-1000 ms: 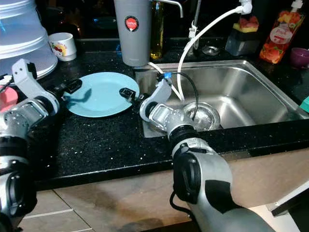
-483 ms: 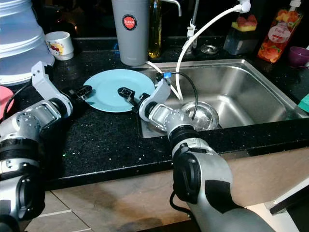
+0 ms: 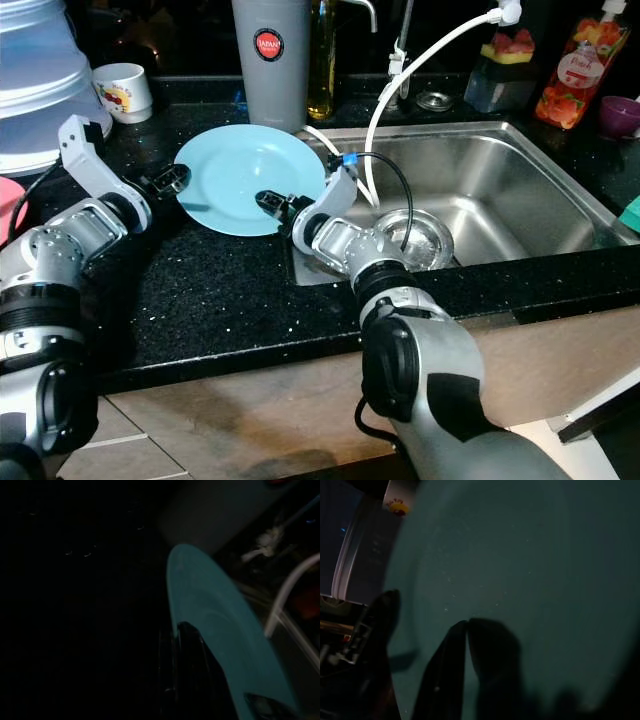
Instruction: Kitchen organization
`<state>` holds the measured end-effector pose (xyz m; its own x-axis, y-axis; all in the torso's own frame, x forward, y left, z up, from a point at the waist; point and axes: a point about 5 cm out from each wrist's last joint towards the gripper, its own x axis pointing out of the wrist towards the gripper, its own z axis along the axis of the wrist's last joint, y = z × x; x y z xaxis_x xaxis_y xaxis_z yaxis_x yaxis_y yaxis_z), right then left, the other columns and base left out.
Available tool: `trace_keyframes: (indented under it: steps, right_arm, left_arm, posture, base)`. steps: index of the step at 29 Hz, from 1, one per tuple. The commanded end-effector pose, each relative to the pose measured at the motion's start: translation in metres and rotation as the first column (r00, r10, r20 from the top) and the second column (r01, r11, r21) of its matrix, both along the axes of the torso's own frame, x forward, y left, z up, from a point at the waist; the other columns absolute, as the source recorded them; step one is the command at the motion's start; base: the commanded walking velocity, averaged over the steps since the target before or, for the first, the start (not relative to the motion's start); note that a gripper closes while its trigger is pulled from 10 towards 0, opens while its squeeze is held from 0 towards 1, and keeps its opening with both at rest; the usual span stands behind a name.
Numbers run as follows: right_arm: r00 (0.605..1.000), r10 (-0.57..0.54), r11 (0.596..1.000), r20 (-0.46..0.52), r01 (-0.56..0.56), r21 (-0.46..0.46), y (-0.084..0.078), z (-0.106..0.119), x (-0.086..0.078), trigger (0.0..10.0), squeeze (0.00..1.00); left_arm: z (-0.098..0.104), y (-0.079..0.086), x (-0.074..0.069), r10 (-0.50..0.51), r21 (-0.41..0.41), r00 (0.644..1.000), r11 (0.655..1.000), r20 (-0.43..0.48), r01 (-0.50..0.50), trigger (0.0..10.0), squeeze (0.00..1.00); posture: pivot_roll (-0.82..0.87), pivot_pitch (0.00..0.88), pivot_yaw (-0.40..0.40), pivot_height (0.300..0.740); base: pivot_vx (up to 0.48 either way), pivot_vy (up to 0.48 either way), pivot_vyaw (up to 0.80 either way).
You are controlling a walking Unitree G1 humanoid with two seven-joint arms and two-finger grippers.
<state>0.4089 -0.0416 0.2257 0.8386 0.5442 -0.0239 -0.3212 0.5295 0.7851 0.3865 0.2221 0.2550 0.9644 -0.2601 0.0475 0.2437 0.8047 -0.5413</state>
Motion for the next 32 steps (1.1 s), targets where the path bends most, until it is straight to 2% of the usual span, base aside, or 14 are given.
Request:
trace_keyframes:
  steps: [1,3,5,6,7,9,13,14,19,20,21,24,30,32]
  right_arm:
    - [0.997,0.002,0.998,0.078,-0.006,0.057,0.003,0.019,0.002,0.0,0.00]
    - [0.997,-0.010,0.998,0.082,0.005,0.070,0.001,0.021,0.003,0.0,0.00]
    - [0.996,-0.028,0.996,0.083,0.021,0.090,-0.002,0.024,0.004,0.0,0.00]
    - [0.996,-0.038,0.994,0.083,0.029,0.103,-0.005,0.025,0.005,0.0,0.00]
    - [0.995,-0.047,0.993,0.084,0.037,0.114,-0.007,0.027,0.005,0.0,0.00]
    - [0.994,-0.065,0.989,0.085,0.053,0.135,-0.012,0.030,0.007,0.0,0.00]
    - [0.991,-0.103,0.980,0.087,0.086,0.178,-0.024,0.038,0.010,0.0,0.00]
    - [0.988,-0.124,0.977,0.091,0.105,0.187,-0.030,0.041,0.012,0.0,0.00]
    - [0.985,-0.144,0.971,0.096,0.122,0.204,-0.038,0.046,0.013,0.0,0.00]
    - [0.984,-0.150,0.970,0.099,0.127,0.209,-0.039,0.048,0.014,0.0,0.00]
    - [0.982,-0.161,0.966,0.103,0.135,0.221,-0.043,0.051,0.014,0.0,0.00]
    - [0.980,-0.171,0.962,0.104,0.143,0.234,-0.046,0.053,0.015,0.0,0.00]
    - [0.965,-0.238,0.941,0.113,0.200,0.273,-0.064,0.062,0.017,0.0,0.00]
    - [0.937,-0.321,0.905,0.136,0.261,0.336,-0.082,0.075,0.019,0.0,0.00]
  left_arm:
    - [-0.008,-0.003,-0.001,-0.002,0.009,1.000,1.000,-0.030,0.002,0.0,0.00]
    - [-0.008,-0.004,-0.001,0.000,0.021,1.000,1.000,-0.027,0.001,0.0,0.00]
    - [-0.007,-0.005,-0.001,0.012,0.104,1.000,0.995,-0.003,-0.011,0.0,0.00]
    - [-0.006,-0.007,-0.002,0.008,0.146,1.000,0.989,0.016,-0.010,4.8,0.00]
    - [-0.005,-0.009,-0.003,-0.002,0.163,0.999,0.987,0.035,-0.004,10.0,0.00]
    - [-0.001,-0.014,-0.005,-0.016,0.169,0.998,0.986,0.063,0.005,10.0,0.00]
    - [0.007,-0.021,-0.009,-0.017,0.232,0.989,0.973,0.147,-0.018,10.0,0.00]
    - [0.008,-0.024,-0.010,-0.020,0.203,0.989,0.979,0.148,-0.010,10.0,1.00]
    - [0.011,-0.026,-0.012,0.003,0.194,0.985,0.980,0.174,-0.038,10.0,1.00]
    - [0.012,-0.027,-0.013,0.005,0.175,0.983,0.984,0.183,-0.038,10.0,0.38]
    - [0.015,-0.027,-0.015,0.009,0.124,0.980,0.992,0.200,-0.035,10.0,0.00]
    - [0.018,-0.027,-0.017,0.016,0.100,0.974,0.994,0.228,-0.040,10.0,0.00]
    - [0.027,-0.029,-0.023,0.022,0.092,0.952,0.994,0.305,-0.053,10.0,0.00]
    - [0.031,-0.034,-0.028,-0.008,0.177,0.939,0.983,0.345,-0.057,10.0,0.00]
  posture:
    - [0.06,0.110,-0.032,0.740]
    - [0.06,0.109,-0.031,0.740]
    - [0.06,0.108,-0.030,0.740]
    - [0.06,0.108,-0.030,0.740]
    - [0.06,0.107,-0.030,0.740]
    - [0.06,0.108,-0.029,0.740]
    - [0.06,0.108,-0.031,0.740]
    - [0.06,0.107,-0.032,0.740]
    - [0.06,0.106,-0.033,0.740]
    - [0.06,0.106,-0.032,0.740]
    - [0.06,0.106,-0.032,0.740]
    - [0.06,0.106,-0.032,0.740]
    - [0.06,0.106,-0.035,0.740]
    - [0.06,0.107,-0.035,0.740]
  base:
    - [0.000,0.000,0.00]
    - [0.000,0.000,0.00]
    - [0.000,0.000,0.00]
    - [0.000,0.000,0.00]
    - [0.000,0.000,0.00]
    - [0.000,0.000,0.00]
    - [0.000,0.000,0.00]
    - [0.000,0.000,0.00]
    - [0.000,0.000,0.00]
    - [0.000,0.000,0.00]
    - [0.000,0.000,0.00]
    - [0.000,0.000,0.00]
    - [0.000,0.000,0.00]
    - [0.000,0.000,0.00]
